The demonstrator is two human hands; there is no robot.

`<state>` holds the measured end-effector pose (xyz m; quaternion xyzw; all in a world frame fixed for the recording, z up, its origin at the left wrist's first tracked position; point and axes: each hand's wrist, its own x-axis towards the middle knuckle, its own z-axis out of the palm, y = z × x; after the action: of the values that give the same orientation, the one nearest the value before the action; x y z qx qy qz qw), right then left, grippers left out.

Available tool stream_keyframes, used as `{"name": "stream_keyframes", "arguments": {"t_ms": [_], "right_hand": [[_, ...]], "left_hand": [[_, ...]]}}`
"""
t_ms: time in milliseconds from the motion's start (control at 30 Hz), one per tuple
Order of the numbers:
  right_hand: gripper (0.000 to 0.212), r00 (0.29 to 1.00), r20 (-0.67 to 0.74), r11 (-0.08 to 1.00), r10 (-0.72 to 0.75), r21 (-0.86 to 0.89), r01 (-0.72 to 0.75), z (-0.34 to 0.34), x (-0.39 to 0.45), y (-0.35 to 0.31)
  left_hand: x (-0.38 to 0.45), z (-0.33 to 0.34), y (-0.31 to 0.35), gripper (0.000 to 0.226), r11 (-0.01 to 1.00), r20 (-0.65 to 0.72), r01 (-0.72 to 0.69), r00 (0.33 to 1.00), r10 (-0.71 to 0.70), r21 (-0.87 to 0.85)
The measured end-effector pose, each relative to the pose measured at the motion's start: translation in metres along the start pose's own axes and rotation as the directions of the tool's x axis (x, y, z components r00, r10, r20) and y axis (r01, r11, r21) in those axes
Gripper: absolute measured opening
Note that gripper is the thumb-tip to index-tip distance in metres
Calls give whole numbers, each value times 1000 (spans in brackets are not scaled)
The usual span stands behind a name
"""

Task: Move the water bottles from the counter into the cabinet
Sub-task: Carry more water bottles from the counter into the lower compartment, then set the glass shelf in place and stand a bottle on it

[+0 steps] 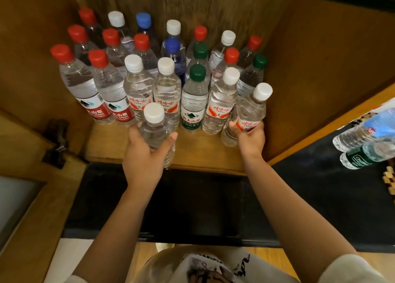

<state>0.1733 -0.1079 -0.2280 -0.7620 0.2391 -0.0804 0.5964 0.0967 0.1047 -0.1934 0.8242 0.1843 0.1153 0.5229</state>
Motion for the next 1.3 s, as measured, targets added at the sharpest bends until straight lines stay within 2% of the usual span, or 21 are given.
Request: {"name": "stream_keyframes", "arguments": {"t_ms": [300,400,533,567,633,667,733,767,800,833,900,967,1033,1100,1200,1233,1300], "right_hand": [[64,1000,-3,998,5,55,-5,13,24,-9],[65,1000,22,1000,9,23,-9,10,23,-8],[78,982,106,987,156,23,-159,8,1,-14],[84,978,134,987,159,2,-160,8,-13,-15],[91,961,265,997,77,-48,-66,8,-51,-16],[89,921,389,999,-12,-28,25,8,-72,-20],[80,741,634,971,-222,76,225,7,-110,-38],[78,652,694,939,-306,107,326,6,-125,-51],[77,594,719,908,-362,126,400,6,-136,-65],[78,566,723,885,-397,139,444,6,-144,-80],[84,556,683,820,-473,111,562,6,-155,-107],[91,577,605,736,-548,22,676,1,-164,-136],[90,556,561,691,-613,41,721,-5,-170,-168],[87,521,546,677,-657,123,725,-12,-171,-203],[77,456,535,662,-711,290,691,-20,-171,-256],[77,434,539,656,-722,334,677,-21,-169,-273],[79,413,564,674,-715,400,621,-18,-162,-306]], "left_hand": [[3,7,-6,84,992,-17,10,1000,-7,129],[3,7,-7,82,996,-31,11,999,-8,91],[-2,-2,-4,82,1000,-30,25,999,-25,-4],[-5,-5,-1,82,999,-41,34,999,-35,-12],[-10,-13,7,82,999,-71,46,996,-47,-22],[-13,-17,15,80,999,-88,44,995,-47,-28],[-21,-27,37,76,999,-128,12,992,-16,-33],[-27,-36,51,75,999,-161,-22,987,16,-32],[-31,-44,64,73,998,-191,-63,980,57,-26],[-35,-49,77,72,994,-210,-108,973,101,-20],[-43,-61,101,70,979,-249,-202,949,191,-21],[-48,-78,128,68,952,-299,-304,912,280,-37],[-47,-98,155,69,907,-341,-420,859,383,-39],[-41,-115,178,65,829,-352,-558,786,508,-50],[-20,-141,195,41,656,-333,-734,671,663,-173],[-8,-148,197,33,639,-320,-743,665,675,-198],[19,-162,197,26,691,-308,-711,691,654,-129]]}}
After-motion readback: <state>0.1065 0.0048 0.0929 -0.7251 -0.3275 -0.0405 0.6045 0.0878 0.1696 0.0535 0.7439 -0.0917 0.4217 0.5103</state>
